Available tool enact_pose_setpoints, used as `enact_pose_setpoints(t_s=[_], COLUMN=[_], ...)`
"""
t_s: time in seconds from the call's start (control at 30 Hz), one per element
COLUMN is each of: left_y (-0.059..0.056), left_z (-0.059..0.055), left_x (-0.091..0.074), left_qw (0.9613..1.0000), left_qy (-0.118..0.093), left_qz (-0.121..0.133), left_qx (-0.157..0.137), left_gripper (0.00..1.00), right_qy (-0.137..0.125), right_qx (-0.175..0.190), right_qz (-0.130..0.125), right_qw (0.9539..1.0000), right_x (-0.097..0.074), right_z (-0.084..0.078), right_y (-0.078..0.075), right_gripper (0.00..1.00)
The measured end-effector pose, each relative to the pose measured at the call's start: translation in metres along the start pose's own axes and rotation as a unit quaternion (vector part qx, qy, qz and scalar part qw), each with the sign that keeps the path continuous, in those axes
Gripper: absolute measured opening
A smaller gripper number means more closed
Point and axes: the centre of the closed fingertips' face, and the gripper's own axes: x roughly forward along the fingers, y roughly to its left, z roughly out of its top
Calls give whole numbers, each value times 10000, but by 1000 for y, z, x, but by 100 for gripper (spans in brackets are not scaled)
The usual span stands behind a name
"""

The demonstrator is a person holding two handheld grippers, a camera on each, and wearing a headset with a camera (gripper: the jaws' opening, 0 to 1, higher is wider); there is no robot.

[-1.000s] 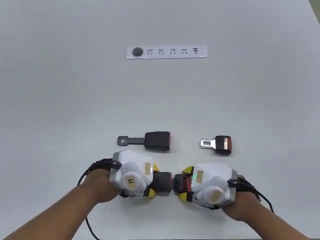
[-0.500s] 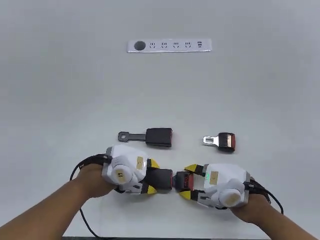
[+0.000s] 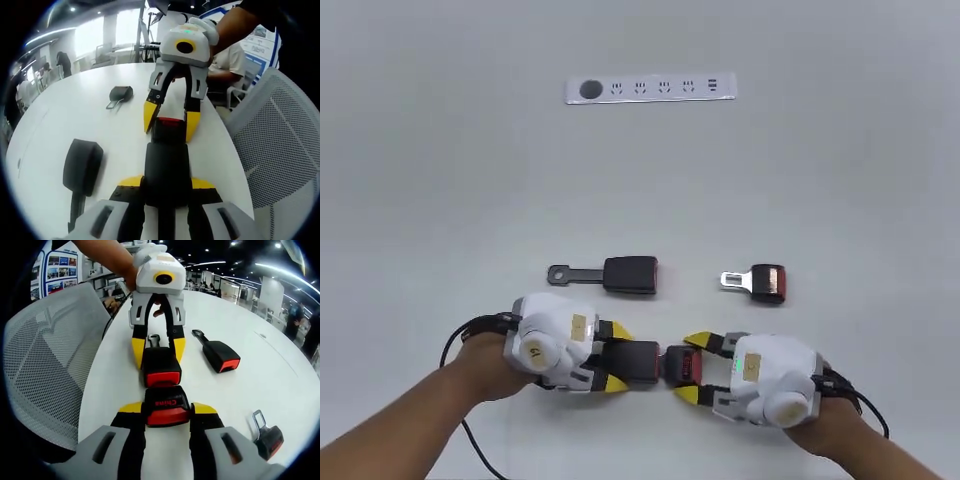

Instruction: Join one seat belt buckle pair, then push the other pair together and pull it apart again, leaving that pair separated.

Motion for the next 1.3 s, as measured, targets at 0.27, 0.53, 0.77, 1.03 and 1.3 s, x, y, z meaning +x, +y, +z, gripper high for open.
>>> enact_pose_setpoints(t_s=[0.27,0.53,0.77,1.03,1.3], left_y=[0,1,0,-1,-1], left_z=[2,5,6,3,4], left_x=[-1,-1,-1,1,2], left_qw=[10000,9999,10000,9976,9957], left_qy=[-69,-85,78,581,825], left_qz=[-24,-59,3,97,147], left_qx=[-25,-59,15,371,387], left_gripper=[32,33,33,34,34], right_qy=[-104,-147,103,394,583], right_qx=[77,62,-87,-32,21], right_qz=[15,-6,-44,-169,-252], right_qw=[9999,9999,9999,9991,9980], right_x=[2,3,6,6,5], right_z=[2,4,6,4,2], right_y=[-2,-3,-1,-1,-2], right_gripper=[31,32,33,34,35])
